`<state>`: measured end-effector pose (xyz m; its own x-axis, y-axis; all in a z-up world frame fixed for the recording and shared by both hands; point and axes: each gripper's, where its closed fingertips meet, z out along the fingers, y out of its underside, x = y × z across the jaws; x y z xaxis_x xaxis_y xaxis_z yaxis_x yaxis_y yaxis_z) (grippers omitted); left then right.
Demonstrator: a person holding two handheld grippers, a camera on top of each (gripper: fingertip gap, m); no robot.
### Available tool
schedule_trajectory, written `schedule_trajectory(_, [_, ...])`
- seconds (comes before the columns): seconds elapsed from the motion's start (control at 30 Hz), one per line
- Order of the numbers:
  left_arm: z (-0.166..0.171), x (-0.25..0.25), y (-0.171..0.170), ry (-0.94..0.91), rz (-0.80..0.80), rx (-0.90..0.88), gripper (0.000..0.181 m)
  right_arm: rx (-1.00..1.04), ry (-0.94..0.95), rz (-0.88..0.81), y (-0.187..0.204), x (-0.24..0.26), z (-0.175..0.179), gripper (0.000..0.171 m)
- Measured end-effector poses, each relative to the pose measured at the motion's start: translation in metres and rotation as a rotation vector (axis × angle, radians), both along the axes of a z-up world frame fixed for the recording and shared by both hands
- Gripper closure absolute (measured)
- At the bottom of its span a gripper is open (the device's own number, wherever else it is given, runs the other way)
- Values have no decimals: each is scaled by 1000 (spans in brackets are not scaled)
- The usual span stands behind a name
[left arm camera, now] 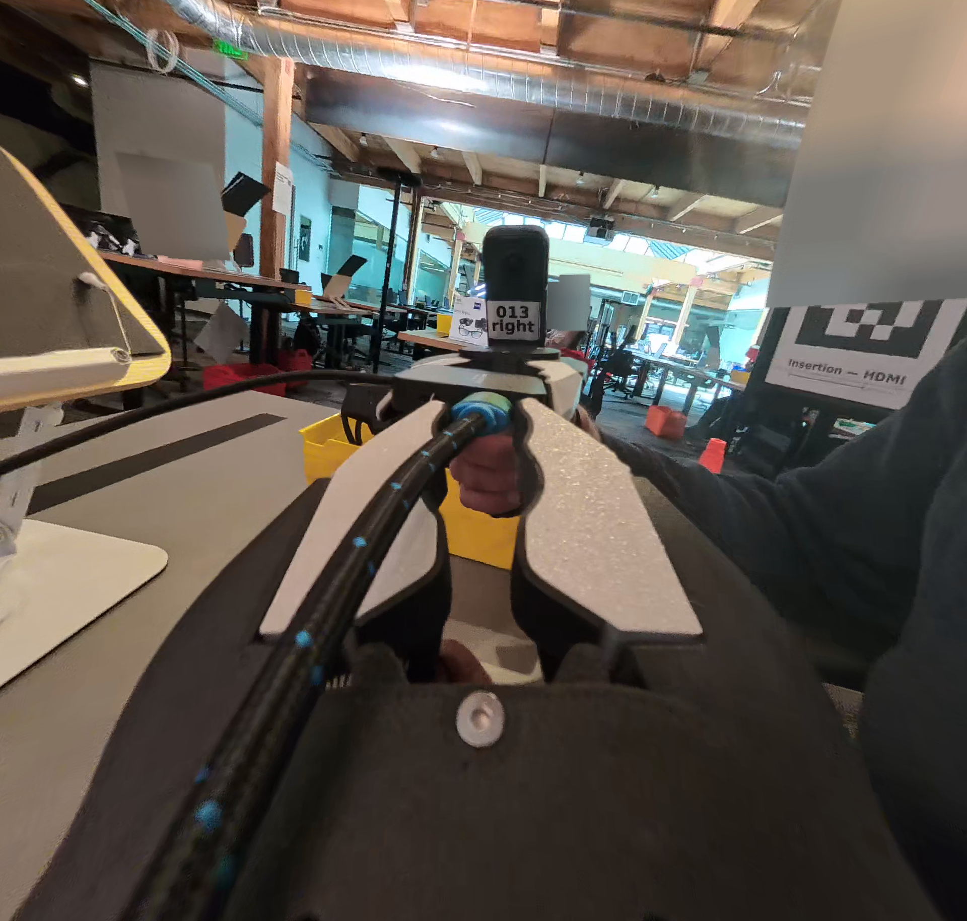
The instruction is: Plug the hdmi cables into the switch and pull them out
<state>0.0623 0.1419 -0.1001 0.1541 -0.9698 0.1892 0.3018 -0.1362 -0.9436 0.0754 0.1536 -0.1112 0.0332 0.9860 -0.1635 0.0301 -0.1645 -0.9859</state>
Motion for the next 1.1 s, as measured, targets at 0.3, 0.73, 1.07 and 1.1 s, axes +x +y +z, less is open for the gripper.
schedule_trajectory(0.3, [0, 1, 0, 1, -2, 4, 161, -8, 5, 10, 1, 1, 2, 100])
schedule_trajectory(0.73, [1, 5, 1, -70, 28, -64, 162, 42, 101, -51, 6, 1, 11, 97])
schedule_trajectory(1.07, [3, 2, 3, -113, 34, -89, 162, 75, 74, -90, 8, 4, 10, 86])
schedule_trajectory(1.1, [3, 2, 3, -106, 37, -82, 162, 85, 19, -102, 10, 5, 6, 86])
